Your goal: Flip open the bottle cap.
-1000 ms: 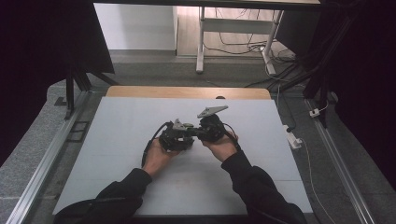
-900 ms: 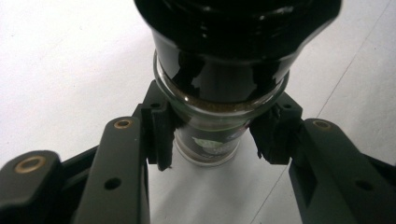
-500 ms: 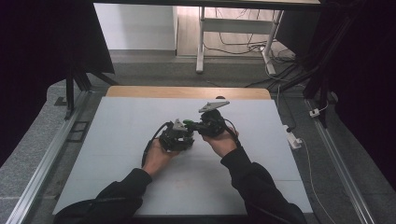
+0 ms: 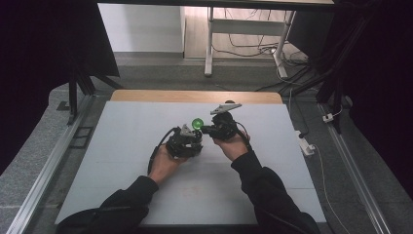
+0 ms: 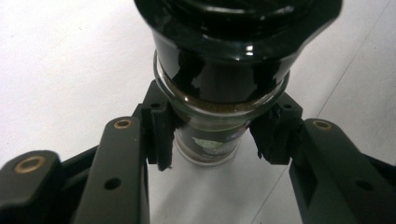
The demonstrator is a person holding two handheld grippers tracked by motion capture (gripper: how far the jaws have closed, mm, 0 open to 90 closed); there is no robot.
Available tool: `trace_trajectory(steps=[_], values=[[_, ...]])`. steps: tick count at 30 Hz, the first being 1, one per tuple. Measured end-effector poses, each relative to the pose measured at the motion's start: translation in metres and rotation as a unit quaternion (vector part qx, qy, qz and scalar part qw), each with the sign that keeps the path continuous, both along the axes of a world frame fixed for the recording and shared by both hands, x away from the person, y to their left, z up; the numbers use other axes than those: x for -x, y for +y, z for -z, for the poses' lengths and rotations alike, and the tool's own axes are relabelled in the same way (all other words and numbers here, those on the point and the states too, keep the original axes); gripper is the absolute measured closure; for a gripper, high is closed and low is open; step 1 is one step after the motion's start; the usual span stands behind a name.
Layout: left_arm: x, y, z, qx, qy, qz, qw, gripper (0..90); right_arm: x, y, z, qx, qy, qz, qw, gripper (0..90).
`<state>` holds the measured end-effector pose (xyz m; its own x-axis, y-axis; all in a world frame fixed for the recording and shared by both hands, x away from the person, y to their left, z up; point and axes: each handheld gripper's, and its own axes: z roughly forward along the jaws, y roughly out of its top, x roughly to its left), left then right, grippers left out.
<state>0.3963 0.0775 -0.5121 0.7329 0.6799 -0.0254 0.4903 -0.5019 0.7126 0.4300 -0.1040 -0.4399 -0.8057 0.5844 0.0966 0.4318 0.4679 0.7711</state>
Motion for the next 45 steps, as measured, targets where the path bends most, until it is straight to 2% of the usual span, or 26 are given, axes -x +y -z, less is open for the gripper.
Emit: trace_trajectory(steps=[8, 12, 14, 16, 18, 21, 26, 28, 30, 34, 37, 42, 45], values=[[-0.002, 0.000, -0.002, -0.004, 0.008, 0.004, 1.0000, 52.5, 0.003, -0.002, -0.003, 0.001, -0.006, -0.011, 0.9999, 89.7], [-0.001, 0.002, -0.007, 0.000, 0.014, 0.010, 0.9998, 43.1, 0.006, -0.006, -0.007, 0.002, -0.007, -0.014, 0.9999, 82.2], [0.000, 0.005, -0.010, 0.001, 0.011, 0.008, 0.9999, 39.0, 0.009, -0.009, -0.008, 0.003, -0.008, -0.014, 0.9999, 78.8], [-0.001, 0.007, -0.012, 0.008, 0.022, 0.007, 0.9997, 33.5, 0.011, -0.013, -0.009, 0.002, -0.005, -0.013, 0.9999, 75.0], [0.000, 0.010, -0.014, 0.008, 0.022, 0.009, 0.9997, 30.9, 0.012, -0.016, -0.010, 0.001, -0.003, -0.012, 0.9999, 70.7], [0.002, 0.014, -0.017, 0.016, 0.035, 0.015, 0.9991, 25.7, 0.014, -0.020, -0.010, -0.003, -0.001, -0.010, 0.9999, 63.6], [0.011, 0.022, -0.022, 0.020, 0.041, 0.029, 0.9985, 18.9, 0.020, -0.025, -0.011, -0.010, 0.000, -0.007, 0.9999, 51.0], [0.016, 0.024, -0.025, 0.013, 0.048, 0.016, 0.9986, 15.5, 0.024, -0.027, -0.012, -0.010, -0.002, -0.010, 0.9999, 47.4], [0.021, 0.027, -0.029, 0.006, 0.045, 0.014, 0.9989, 14.0, 0.028, -0.029, -0.012, -0.007, -0.003, -0.012, 0.9999, 42.3], [0.029, 0.036, -0.037, 0.030, 0.056, 0.018, 0.9978, 8.1, 0.036, -0.032, -0.013, -0.010, -0.004, -0.010, 0.9999, 33.6], [0.037, 0.043, -0.042, 0.031, 0.055, 0.019, 0.9978, 6.4, 0.043, -0.035, -0.014, -0.012, -0.003, -0.009, 0.9999, 27.9], [0.053, 0.061, -0.045, 0.052, 0.067, 0.017, 0.9963, 4.4, 0.054, -0.040, -0.016, -0.008, -0.006, -0.015, 0.9998, 21.0], [0.064, 0.072, -0.045, 0.053, 0.070, 0.014, 0.9960, 4.0, 0.061, -0.043, -0.015, -0.006, -0.004, -0.019, 0.9998, 16.7]])
